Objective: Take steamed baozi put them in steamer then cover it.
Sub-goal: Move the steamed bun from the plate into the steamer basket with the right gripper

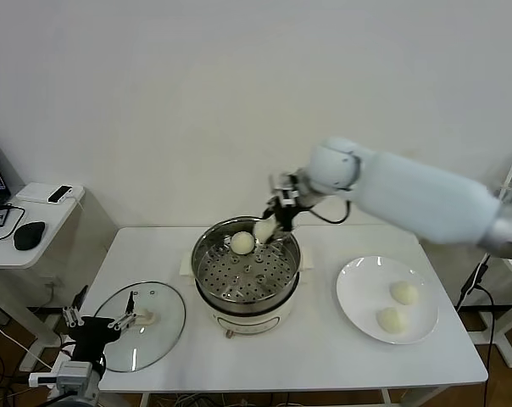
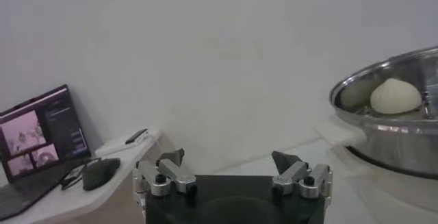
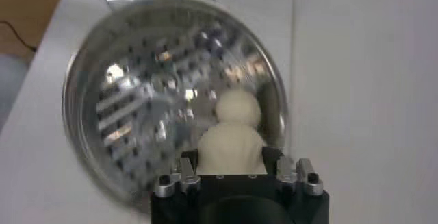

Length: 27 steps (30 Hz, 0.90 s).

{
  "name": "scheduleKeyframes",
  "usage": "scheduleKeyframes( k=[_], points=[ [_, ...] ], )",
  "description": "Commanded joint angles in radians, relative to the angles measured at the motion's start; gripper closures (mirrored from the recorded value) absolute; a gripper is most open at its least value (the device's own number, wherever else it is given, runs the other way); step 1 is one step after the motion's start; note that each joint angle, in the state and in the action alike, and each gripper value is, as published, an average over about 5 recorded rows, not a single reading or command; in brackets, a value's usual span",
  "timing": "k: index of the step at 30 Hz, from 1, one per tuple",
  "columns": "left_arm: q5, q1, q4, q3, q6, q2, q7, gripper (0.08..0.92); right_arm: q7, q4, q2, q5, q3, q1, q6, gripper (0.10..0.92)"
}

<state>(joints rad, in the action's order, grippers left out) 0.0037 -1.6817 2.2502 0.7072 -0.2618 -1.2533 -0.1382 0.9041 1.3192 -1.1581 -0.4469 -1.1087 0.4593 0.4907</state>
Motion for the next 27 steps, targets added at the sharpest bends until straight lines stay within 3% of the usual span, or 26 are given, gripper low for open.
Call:
scheduleKeyframes(
  k=[1,22,27],
  points=[
    [0.002,-0.005,0.007,0.003,0.001,-0.011,-0.001,0.177,-0.017,-0.167,-0.24,-0.019,-0.011,-0.076,0.022,0.431],
    [-0.005,0.002,0.004,0.01,0.005,-0.014,-0.001,0.177,0.007,-0.274,-0.305,0.058,-0.037,-0.104,0.008,0.422],
    [-0.007,0.004,0.006,0.01,0.005,-0.012,-0.001,0.177,0.043,-0.252,-0.272,0.08,-0.033,-0.077,-0.008,0.311]
  ],
)
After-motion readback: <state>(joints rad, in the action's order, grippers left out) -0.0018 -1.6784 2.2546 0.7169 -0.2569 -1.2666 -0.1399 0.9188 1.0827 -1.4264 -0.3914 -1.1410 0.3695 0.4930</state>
